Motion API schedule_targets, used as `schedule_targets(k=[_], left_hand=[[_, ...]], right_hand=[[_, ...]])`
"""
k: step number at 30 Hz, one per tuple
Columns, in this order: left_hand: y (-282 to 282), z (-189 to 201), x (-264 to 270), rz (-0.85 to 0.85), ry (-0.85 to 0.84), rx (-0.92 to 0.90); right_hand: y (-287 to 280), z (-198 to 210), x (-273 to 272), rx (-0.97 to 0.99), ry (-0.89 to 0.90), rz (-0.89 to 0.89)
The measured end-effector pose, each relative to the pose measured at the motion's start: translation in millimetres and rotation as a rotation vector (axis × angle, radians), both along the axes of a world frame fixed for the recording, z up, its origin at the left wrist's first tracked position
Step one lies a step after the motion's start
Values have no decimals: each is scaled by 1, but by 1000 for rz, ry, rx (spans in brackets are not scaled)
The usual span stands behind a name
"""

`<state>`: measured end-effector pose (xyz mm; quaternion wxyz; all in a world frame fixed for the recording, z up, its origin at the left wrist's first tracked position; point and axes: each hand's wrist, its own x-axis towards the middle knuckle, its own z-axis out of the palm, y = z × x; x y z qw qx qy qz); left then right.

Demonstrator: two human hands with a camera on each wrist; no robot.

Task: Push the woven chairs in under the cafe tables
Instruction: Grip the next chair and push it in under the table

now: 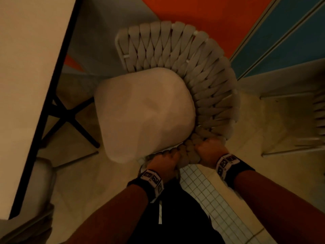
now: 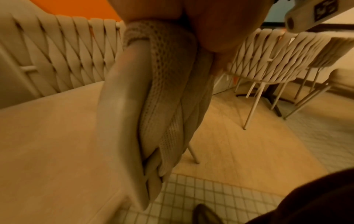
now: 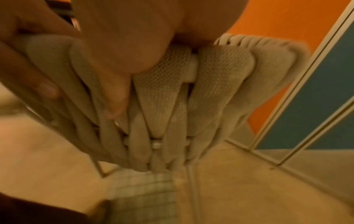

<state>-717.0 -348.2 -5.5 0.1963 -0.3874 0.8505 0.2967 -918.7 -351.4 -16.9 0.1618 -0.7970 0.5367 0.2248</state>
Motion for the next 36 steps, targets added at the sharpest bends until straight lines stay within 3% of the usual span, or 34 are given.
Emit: schedule_targets(k=[4, 8, 14, 17, 20, 24, 26, 29, 32, 36], left_hand=[[-25, 4, 65, -68, -25, -16], [-57, 5, 124, -133, -119, -37], [-82, 16, 153, -96, -180, -59], [-76, 21, 138, -87, -181, -77], [-62, 21, 109, -20, -114, -59], [-48, 15, 76, 17, -83, -57], [-45, 9, 69, 33, -97, -59], [-45, 1, 68, 85, -92, -73], [-45, -5, 68, 62, -76, -125], [-46, -3, 72, 19, -119, -157]], right_hand=[[-5, -9, 68, 121, -35, -114], [-15, -3, 129, 106, -153, -182], [-25, 24, 132, 88, -322, -172], [-8, 32, 102, -78, -459, -363], [11, 40, 70, -363, -564, -713], [12, 36, 42, -301, -681, -1293], [3, 28, 33, -222, -745, -1496], [-16, 17, 26, -135, -854, -1618], [-36, 9, 30, -154, -964, -1602], [-50, 4, 43, -180, -913, -1599]])
